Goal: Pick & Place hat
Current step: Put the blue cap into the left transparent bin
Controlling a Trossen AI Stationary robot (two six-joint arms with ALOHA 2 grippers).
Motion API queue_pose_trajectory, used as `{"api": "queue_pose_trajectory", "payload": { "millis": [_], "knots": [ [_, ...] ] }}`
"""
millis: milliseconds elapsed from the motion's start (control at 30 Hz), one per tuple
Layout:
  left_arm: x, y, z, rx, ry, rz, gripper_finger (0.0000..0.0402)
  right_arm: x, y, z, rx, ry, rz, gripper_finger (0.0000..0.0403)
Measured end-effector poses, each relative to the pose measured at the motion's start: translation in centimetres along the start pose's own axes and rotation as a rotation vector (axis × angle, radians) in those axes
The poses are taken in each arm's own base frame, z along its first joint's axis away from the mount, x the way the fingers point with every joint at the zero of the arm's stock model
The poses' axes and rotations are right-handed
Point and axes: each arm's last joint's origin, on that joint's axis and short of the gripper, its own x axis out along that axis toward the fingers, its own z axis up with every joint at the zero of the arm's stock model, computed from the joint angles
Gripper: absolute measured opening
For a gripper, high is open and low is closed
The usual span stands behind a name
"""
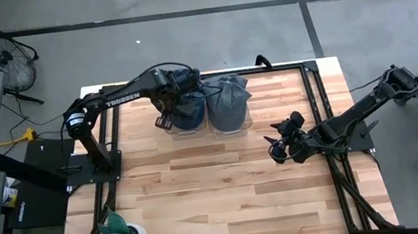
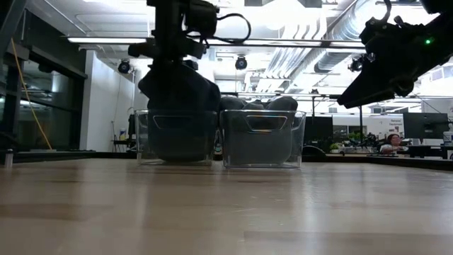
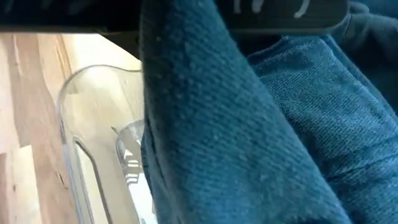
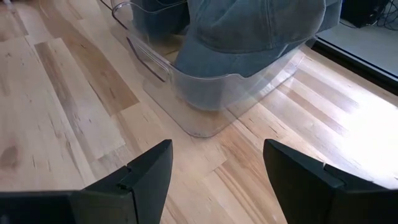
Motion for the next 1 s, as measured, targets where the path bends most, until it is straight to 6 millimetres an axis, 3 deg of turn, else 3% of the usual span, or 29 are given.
{"api": "queue_pose_trajectory", "payload": {
  "millis": [333, 500, 633, 800, 1000],
  "knots": [
    [1.8, -0.3, 0.1, -0.001, -0.005, -0.010, 0.0003, 0.0, 0.0, 0.0, 0.000, 0.005, 0.006, 0.0245],
    [1.8, -0.2, 0.3, -0.020, -0.036, 0.000, 0.0032, 0.0, 0.0, 0.0, 0.000, 0.007, 0.007, 0.0245],
    [1.8, -0.1, 0.4, -0.029, -0.038, 0.003, 0.0079, 0.0, 0.0, 0.0, 0.001, 0.007, 0.007, 0.0245],
    [1.7, -0.1, 0.3, -0.053, -0.032, 0.004, 0.0168, 0.0, 0.0, 0.0, 0.001, 0.015, 0.016, 0.0245],
    [-0.7, 0.2, 0.2, -0.088, -0.033, 0.010, 0.0258, 0.0, 0.1, -0.1, 0.001, 0.020, 0.020, 0.0245]
  ]
}}
